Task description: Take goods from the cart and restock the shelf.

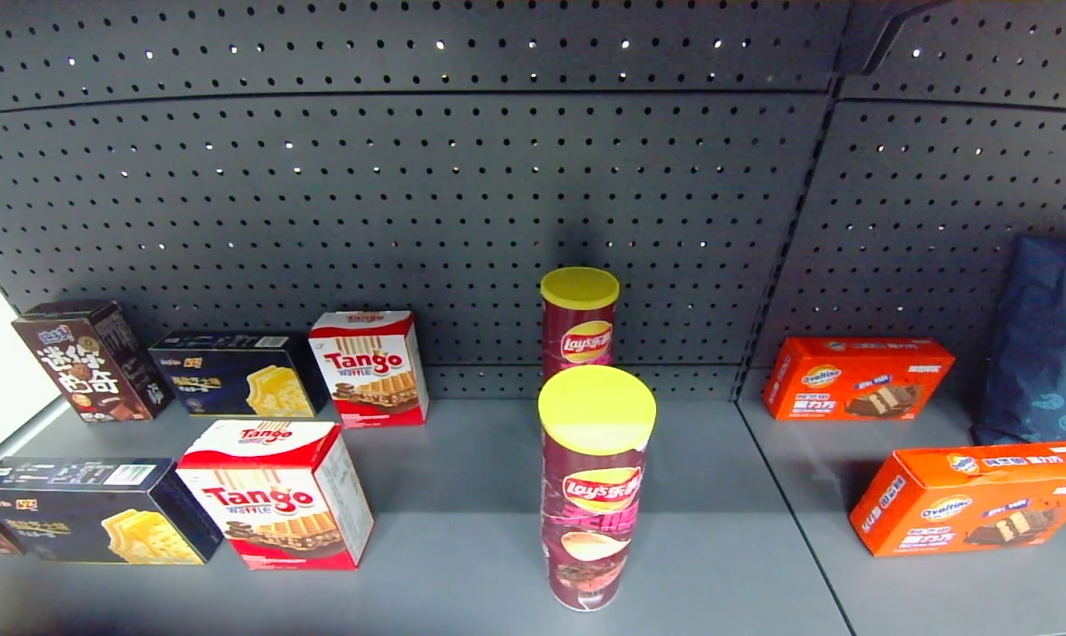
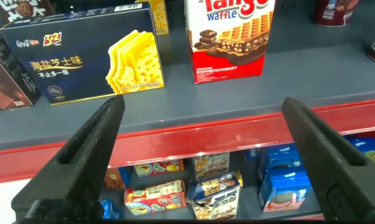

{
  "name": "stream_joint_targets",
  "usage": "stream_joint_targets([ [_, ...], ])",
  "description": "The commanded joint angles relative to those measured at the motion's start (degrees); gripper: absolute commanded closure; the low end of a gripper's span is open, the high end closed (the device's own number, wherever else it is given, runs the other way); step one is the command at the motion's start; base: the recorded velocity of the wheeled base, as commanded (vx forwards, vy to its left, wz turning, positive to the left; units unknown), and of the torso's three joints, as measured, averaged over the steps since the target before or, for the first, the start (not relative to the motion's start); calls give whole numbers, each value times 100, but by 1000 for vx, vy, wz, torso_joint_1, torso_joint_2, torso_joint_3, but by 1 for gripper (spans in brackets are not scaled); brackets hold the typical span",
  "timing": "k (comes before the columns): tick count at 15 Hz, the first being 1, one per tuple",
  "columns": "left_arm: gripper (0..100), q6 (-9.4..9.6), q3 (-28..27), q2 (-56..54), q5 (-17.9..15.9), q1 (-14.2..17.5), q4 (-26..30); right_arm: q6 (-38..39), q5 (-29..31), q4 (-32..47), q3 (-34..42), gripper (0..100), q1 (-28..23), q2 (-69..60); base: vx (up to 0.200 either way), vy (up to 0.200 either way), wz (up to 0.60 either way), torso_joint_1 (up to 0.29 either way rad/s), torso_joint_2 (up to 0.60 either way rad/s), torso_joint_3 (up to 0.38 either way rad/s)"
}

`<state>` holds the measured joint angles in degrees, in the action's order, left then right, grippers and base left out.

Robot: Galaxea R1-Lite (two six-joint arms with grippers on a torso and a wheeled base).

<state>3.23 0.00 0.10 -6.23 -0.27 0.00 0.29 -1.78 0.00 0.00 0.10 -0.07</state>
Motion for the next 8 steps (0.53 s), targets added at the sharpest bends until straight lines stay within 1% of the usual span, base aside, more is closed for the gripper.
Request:
stream_joint_targets([
  [1,0,2,0,8,-1,0,0,-3,-7,0,0,0,-10,7,0,0,0,0,0,0],
  [8,0,2,0,8,-1,0,0,32,2,0,0,0,-1,7,0,0,0,0,0,0],
])
